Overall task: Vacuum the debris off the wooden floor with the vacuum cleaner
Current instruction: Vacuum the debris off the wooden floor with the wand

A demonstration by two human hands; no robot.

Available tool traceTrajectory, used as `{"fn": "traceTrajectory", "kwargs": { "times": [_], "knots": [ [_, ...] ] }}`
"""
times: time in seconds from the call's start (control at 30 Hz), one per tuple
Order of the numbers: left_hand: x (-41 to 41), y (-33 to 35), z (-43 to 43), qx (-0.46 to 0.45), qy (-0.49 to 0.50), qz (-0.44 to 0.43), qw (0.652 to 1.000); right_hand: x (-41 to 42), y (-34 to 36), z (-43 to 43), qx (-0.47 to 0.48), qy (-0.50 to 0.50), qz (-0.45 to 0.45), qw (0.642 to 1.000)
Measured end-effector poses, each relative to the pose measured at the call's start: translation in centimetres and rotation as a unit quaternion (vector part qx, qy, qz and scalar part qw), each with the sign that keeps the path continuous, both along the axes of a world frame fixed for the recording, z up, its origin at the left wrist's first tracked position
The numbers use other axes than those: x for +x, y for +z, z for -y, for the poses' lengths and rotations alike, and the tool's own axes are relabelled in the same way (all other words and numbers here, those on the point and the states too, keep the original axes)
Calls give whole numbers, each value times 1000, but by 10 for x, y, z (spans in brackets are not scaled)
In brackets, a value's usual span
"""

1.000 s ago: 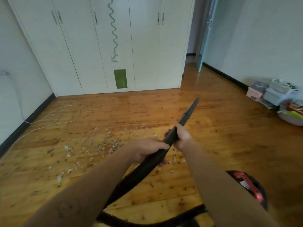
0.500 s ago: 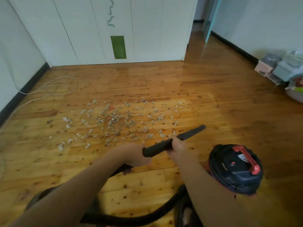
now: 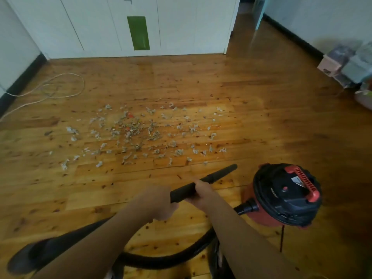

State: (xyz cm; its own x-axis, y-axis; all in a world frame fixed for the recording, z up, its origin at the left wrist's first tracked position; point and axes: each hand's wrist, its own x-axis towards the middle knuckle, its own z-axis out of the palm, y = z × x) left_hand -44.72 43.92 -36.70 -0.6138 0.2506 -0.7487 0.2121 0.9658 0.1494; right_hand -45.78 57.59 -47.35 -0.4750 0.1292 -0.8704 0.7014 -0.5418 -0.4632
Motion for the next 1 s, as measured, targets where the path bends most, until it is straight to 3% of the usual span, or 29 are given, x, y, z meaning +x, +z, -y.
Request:
{"fn": "traceTrajectory", "kwargs": {
  "times": [0.43,0.7,1.0],
  "knots": [
    [-4,-34,17,-83,-9,-63,994,-21,-17,36,-12,112,45,993],
    [-9,-61,17,-55,-4,-91,994,-28,-32,63,0,186,44,982],
    [-16,-79,27,-31,-21,-105,994,-23,-38,71,27,173,44,984]
  ]
}}
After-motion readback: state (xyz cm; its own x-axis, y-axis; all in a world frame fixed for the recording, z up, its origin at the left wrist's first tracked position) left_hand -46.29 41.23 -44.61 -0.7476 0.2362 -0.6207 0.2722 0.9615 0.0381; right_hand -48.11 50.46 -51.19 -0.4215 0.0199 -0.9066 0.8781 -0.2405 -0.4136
